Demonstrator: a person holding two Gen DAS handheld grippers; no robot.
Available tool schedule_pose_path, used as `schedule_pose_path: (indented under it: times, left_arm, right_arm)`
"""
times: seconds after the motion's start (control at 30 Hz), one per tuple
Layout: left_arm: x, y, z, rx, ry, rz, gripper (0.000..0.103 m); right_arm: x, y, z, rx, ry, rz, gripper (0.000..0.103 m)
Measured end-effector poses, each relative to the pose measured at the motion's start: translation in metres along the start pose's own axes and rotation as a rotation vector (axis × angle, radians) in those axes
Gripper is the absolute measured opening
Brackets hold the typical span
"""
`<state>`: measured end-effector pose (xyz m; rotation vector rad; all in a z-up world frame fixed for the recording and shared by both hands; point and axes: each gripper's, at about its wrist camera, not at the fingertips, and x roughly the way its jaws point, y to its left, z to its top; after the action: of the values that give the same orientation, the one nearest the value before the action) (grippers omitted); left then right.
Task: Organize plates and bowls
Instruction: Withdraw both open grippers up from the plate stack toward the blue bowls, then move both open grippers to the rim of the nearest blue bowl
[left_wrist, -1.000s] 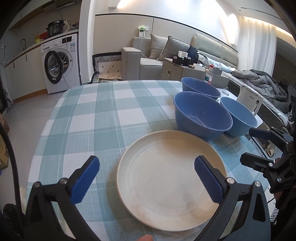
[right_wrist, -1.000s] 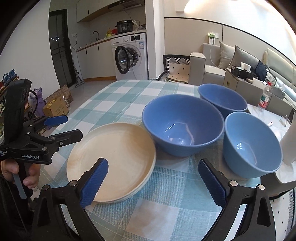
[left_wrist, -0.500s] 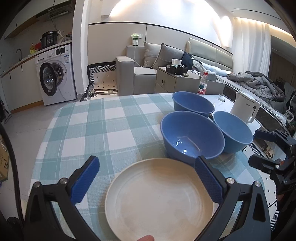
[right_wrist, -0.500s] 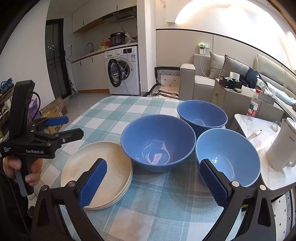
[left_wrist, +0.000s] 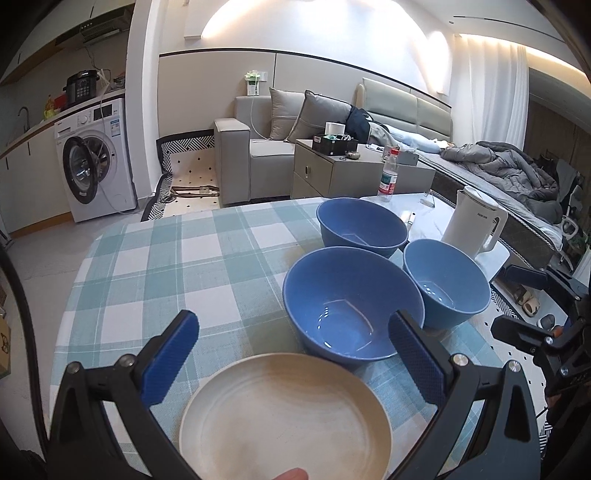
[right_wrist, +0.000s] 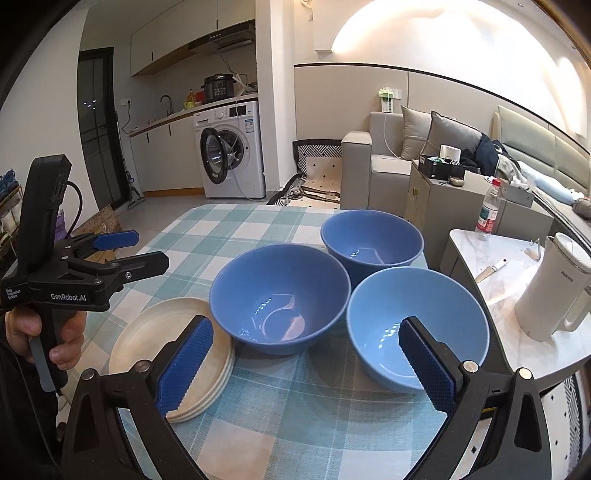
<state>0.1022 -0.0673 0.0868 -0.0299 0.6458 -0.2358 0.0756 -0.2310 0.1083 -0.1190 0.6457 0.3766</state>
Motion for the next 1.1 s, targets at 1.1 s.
schedule_pose_path:
  times: [1.1]
  left_arm:
    - [0.036, -0.016, 0.054, 0.041, 0.039, -0.012, 0.103]
  right_arm:
    - [0.001, -0.068, 0.057, 0.059, -0.001, -0.073, 0.102]
